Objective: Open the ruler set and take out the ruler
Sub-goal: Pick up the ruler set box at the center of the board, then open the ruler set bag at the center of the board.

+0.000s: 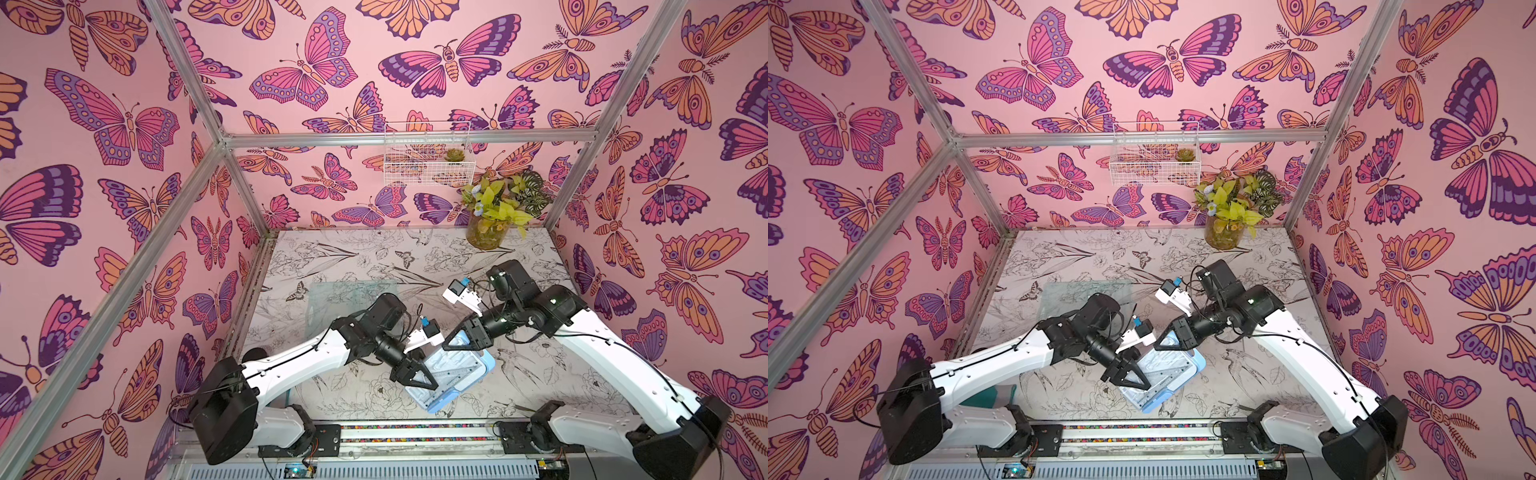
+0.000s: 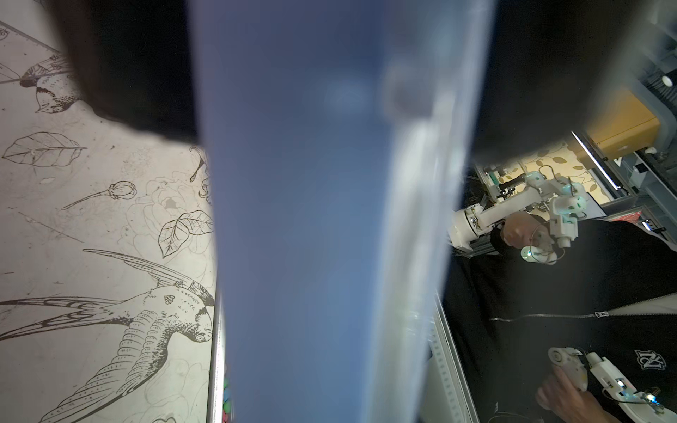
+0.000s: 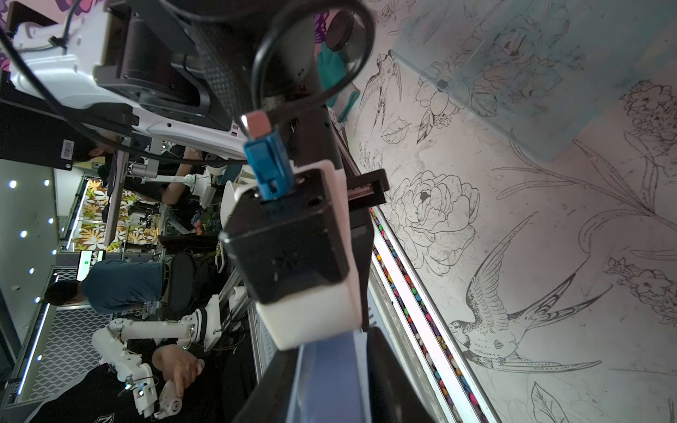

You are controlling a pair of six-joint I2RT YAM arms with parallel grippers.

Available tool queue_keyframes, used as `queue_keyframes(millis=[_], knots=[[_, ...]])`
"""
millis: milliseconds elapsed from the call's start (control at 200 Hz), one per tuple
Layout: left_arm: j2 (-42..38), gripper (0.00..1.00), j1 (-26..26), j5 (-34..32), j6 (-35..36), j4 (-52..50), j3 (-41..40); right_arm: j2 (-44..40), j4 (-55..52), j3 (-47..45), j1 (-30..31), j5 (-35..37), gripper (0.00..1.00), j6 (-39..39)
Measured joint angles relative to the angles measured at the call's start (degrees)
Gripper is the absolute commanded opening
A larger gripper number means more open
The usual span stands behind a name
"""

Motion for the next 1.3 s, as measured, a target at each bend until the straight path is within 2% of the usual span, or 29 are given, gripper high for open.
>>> queue_keyframes(millis=[155,240,330,391,576,776,916,1117,1302], knots=[[0.22,0.25,0.22,-0.26,-0.92,0.00,0.00,0.50,0.00,0.15,-0.17,1.18,0.41,0.11],[0.22,0.20,0.28,-1.36,-2.10,0.15,0.00,0.74,-0.33,0.17,-0.33,3.15,0.56,0.76],[0.28,0.20,0.26,-3.34,-3.43,0.17,0.00,1.27,-0.37,0.50,-0.33,4.52,0.76,1.66],[0.28,0.20,0.28,-4.33,-4.07,0.20,0.00,1.33,-0.55,1.05,-0.33,5.64,0.84,1.36],[0.07,0.22,1.16,-7.02,-6.78,2.62,-0.07,-1.46,-0.90,3.17,-1.49,10.86,0.90,1.14],[-1.73,0.24,3.23,-8.55,-12.66,10.60,-0.85,-7.91,-0.52,3.76,-5.42,17.90,0.89,1.62],[-3.74,0.24,3.98,-9.75,-18.05,17.90,-2.21,-10.95,2.40,2.23,-6.40,20.15,0.81,2.69],[-5.42,0.24,6.67,-15.02,-26.86,31.21,-2.60,-13.75,5.99,-4.52,-6.40,16.59,0.67,5.44],[-3.65,0.24,8.11,-16.46,-33.75,39.63,-2.60,-12.87,12.90,-9.66,-6.40,12.37,0.52,8.37]])
